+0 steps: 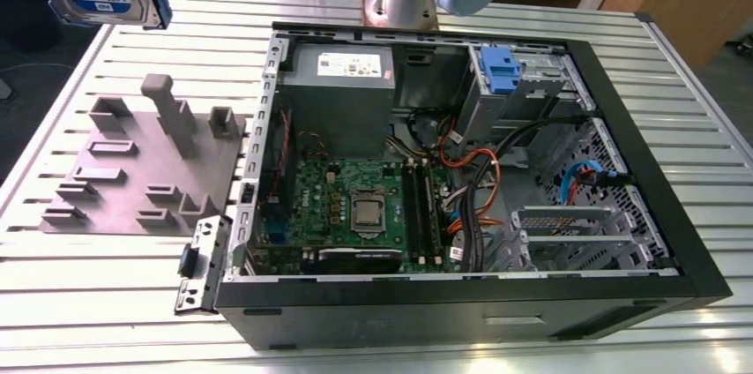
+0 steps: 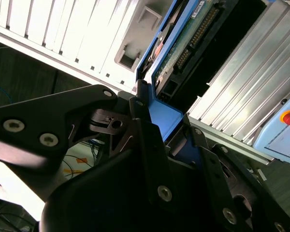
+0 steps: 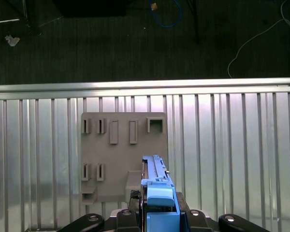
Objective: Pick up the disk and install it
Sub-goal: 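Pick up the disk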
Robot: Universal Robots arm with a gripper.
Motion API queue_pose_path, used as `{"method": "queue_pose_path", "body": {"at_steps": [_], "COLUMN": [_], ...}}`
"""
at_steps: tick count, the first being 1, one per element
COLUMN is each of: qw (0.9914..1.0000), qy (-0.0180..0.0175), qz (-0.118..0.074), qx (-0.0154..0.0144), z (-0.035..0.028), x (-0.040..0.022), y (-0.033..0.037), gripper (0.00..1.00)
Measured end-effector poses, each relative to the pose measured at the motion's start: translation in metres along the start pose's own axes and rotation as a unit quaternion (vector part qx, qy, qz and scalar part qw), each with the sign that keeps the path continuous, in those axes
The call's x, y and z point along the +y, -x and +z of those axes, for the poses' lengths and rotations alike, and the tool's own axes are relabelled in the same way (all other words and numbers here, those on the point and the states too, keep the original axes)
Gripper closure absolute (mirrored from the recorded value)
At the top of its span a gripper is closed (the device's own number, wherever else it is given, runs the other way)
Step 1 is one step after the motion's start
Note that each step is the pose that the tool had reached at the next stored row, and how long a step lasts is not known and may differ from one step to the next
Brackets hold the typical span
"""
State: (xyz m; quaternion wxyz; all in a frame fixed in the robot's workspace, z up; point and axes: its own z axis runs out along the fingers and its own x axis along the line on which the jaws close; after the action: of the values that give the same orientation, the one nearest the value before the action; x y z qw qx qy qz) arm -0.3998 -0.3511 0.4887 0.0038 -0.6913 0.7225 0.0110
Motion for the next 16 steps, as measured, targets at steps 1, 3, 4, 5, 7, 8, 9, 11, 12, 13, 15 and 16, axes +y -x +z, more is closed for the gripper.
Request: {"method": "queue_pose_path", "body": {"at_steps": [1, 3, 4, 5, 7, 8, 9, 11, 12, 13, 15, 16], "qw": [1.0, 1.0, 1.0, 1.0, 1.0, 1.0, 1.0, 1.0, 1.0, 1.0, 1.0, 1.0], "qy": [-0.0001, 0.0, 0.0, 0.0, 0.0, 0.0, 0.0, 0.0, 0.0, 0.0, 0.0, 0.0], "qz": [0.0, 0.0, 0.0, 0.0, 0.0, 0.0, 0.0, 0.0, 0.0, 0.0, 0.0, 0.0], "qx": [0.0, 0.0, 0.0, 0.0, 0.0, 0.0, 0.0, 0.0, 0.0, 0.0, 0.0, 0.0], "z": [0.0001, -0.0001, 0.0, -0.0001, 0.0, 0.0, 0.0, 0.0, -0.0001, -0.0001, -0.0001, 0.0], "x": [-0.0001, -0.0006, -0.0011, -0.0015, -0.0023, -0.0028, -0.0032, -0.004, -0.0044, -0.0048, -0.0055, -0.0059], "y": [0.0, 0.0, 0.0, 0.0001, 0.0001, 0.0001, 0.0002, 0.0002, 0.0002, 0.0002, 0.0003, 0.0003], "gripper": [0.63, 0.63, 0.63, 0.63, 0.63, 0.63, 0.63, 0.63, 0.63, 0.63, 0.63, 0.63]}}
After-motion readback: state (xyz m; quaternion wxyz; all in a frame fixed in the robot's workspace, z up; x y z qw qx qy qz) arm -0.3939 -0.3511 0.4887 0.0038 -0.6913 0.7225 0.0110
